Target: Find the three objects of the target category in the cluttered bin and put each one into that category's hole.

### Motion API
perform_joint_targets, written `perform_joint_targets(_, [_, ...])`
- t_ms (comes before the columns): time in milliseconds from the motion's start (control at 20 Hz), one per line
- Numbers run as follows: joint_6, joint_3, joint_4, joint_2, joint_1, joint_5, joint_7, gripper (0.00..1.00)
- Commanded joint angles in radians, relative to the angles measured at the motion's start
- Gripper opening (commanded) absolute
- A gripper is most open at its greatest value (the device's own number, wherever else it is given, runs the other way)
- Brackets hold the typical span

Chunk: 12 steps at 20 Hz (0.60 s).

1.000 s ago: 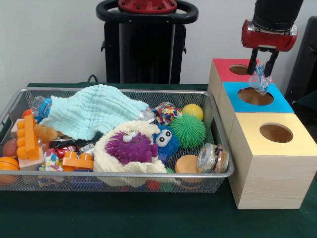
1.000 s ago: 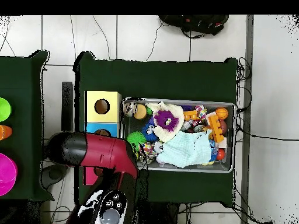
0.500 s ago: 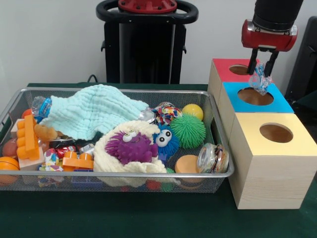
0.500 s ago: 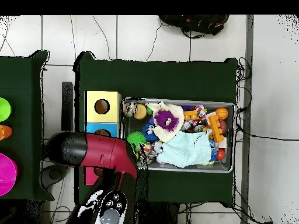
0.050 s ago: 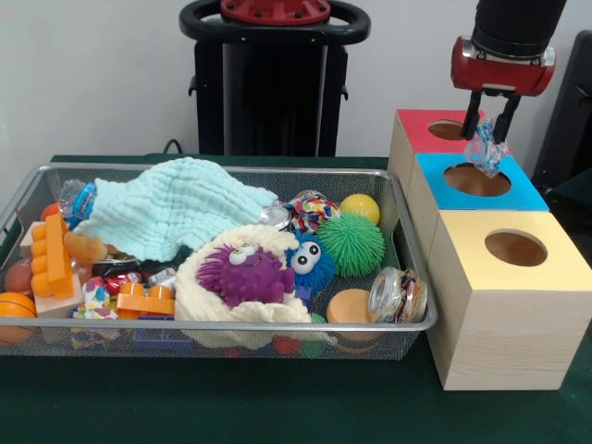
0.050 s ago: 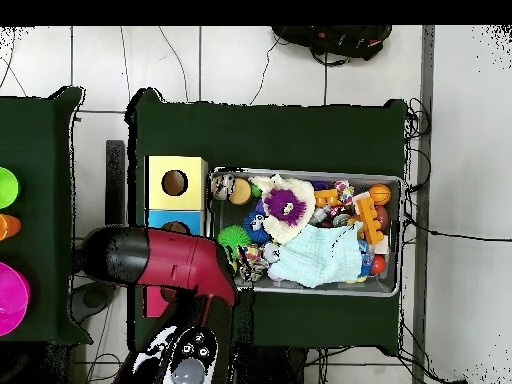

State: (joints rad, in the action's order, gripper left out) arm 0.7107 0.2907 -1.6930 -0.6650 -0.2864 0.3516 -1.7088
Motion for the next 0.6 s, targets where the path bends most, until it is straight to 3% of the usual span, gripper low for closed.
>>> perform_joint_targets(50, [-0.018,-0.036,-0.052,0.002,0.034,0.034,-0.252,0.00])
perform_joint_targets(100, [-0.018,-0.036,-0.053,0.001,0.035,0.033,-0.250,0.00])
perform_joint_targets(150, [-0.018,-0.037,-0.052,0.001,0.036,0.033,-0.248,1.00])
perform_joint_targets(600, [-0.015,-0.040,-0.054,0.004,0.040,0.035,-0.246,1.00])
